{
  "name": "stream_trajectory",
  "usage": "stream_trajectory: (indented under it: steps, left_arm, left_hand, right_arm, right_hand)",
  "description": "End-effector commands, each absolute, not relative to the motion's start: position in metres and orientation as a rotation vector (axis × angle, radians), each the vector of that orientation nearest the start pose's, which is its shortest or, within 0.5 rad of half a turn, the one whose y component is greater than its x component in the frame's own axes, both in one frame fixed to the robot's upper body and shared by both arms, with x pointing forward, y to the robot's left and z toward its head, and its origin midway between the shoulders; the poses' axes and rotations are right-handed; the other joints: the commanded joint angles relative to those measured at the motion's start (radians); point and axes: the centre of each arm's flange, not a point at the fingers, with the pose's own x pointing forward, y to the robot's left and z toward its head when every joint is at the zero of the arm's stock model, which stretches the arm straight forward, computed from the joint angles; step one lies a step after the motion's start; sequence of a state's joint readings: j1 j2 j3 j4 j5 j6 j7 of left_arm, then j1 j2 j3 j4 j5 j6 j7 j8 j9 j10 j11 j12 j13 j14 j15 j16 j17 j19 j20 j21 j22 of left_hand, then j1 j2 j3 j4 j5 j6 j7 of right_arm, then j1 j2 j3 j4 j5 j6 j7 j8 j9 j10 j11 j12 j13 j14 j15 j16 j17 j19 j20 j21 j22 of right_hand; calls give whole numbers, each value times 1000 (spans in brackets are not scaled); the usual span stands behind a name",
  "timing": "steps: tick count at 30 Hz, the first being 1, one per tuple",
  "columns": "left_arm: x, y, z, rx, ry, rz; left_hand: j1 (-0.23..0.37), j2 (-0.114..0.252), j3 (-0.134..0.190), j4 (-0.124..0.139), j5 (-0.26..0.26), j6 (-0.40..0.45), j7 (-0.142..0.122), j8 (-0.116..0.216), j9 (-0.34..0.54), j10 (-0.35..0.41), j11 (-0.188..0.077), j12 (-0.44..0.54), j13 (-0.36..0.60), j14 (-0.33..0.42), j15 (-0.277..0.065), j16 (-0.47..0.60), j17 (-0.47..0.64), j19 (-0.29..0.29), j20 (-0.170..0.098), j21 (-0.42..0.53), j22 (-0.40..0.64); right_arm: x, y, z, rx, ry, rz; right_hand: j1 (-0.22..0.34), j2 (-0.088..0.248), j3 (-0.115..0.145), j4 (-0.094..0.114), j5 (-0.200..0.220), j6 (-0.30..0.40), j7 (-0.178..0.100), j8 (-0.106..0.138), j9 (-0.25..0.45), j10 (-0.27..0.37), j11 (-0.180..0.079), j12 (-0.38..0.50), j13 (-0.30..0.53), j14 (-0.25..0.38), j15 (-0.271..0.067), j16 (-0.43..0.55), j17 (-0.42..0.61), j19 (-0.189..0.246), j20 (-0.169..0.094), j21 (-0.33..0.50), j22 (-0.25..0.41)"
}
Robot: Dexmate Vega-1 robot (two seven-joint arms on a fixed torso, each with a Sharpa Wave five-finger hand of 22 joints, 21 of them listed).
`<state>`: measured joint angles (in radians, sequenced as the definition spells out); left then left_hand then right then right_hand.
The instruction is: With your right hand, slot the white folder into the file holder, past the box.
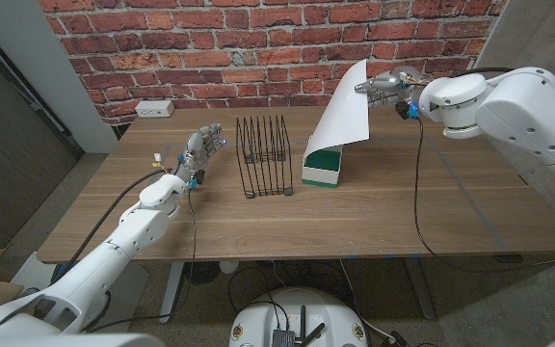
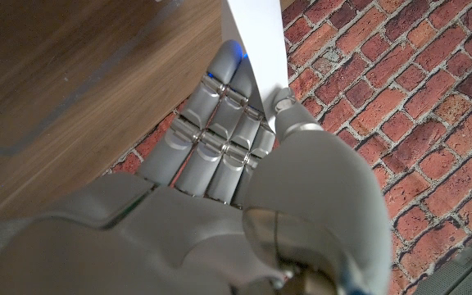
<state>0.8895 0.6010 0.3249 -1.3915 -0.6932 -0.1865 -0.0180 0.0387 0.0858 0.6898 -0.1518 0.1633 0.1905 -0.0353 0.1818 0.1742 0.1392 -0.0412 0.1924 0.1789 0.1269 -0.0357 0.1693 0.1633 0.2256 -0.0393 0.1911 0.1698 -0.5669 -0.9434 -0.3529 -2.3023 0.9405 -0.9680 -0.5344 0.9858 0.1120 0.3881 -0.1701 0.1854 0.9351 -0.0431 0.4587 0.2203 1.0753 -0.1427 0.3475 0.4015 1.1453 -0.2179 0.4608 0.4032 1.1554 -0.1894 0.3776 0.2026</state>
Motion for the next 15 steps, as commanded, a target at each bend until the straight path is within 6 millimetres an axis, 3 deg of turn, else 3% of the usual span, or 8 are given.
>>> stream_trajectory:
  steps: [1, 15]
  left_arm:
    - [643, 325, -26, -18, -532, -188]
    - [645, 327, -29, -24, -535, -193]
  left_hand:
    - [1, 26, 5, 2, 7, 8, -2, 3, 5, 8, 4, 2, 2, 7, -45, 4, 1, 10, -56, 3, 3]
    - [1, 27, 6, 2, 7, 9, -1, 3, 5, 8, 4, 2, 2, 8, -44, 4, 1, 11, -55, 3, 3]
  right_arm:
    - [461, -215, 172, -616, -391, -56]
    - [444, -195, 184, -705, -471, -105]
  right_hand:
    - [14, 3, 6, -1, 6, 8, 0, 2, 3, 6, 2, -3, 3, 2, -5, -6, 5, -2, 0, 5, 2]
    - [14, 1, 7, 1, 7, 8, -3, 1, 3, 8, 2, -6, 6, 2, -3, -8, 9, -7, 2, 10, 1]
